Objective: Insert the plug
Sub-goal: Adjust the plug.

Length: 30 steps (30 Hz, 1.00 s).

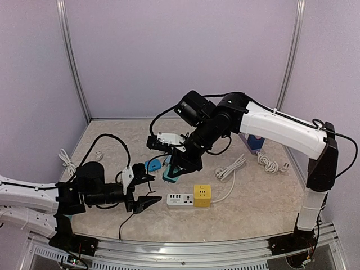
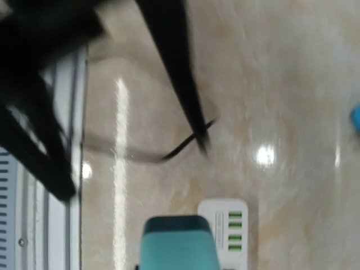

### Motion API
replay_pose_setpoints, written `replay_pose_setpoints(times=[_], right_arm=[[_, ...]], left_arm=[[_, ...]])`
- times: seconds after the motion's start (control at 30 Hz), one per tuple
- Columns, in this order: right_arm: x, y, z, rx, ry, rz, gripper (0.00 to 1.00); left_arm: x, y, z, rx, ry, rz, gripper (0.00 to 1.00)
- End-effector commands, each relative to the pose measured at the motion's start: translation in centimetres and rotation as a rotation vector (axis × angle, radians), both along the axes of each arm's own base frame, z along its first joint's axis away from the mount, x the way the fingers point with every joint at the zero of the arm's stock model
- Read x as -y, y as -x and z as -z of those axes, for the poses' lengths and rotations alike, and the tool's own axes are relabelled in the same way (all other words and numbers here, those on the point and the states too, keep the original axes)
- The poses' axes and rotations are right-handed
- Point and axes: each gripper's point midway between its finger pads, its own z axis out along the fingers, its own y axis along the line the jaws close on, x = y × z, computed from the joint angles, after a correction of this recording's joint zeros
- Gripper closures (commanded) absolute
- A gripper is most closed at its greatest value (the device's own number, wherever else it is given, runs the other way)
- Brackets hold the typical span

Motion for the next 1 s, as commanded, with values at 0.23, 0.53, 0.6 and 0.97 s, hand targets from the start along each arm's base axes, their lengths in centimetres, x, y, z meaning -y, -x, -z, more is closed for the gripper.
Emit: replay_pose_setpoints(times=[0.23,0.53,0.6,0.97], right_arm=[[0.2,1.8,-1.9,0.049,-0.052,-0.117,1.0],[-0.1,1.7,-1.8,0.071,-0.039,-0.124,1.0],[0.0,1.8,-1.8,0.074,-0.035,-0.129,1.0],[-0.2,2.1,-2.1,0.089,-0.041,-0.14,1.0]], left_arm=[[2.4,-1.0,-2.9,0.047,0.06,0.04,0.37],[3.8,-1.4,-3.4,-0.022,0.039,0.088,0.49],[3.9,-1.4,-3.4,-0.028,0.039,0.1,0.59],[4.7,-0.6,-2.6,-0.074,-0.017,0.171,0.98]])
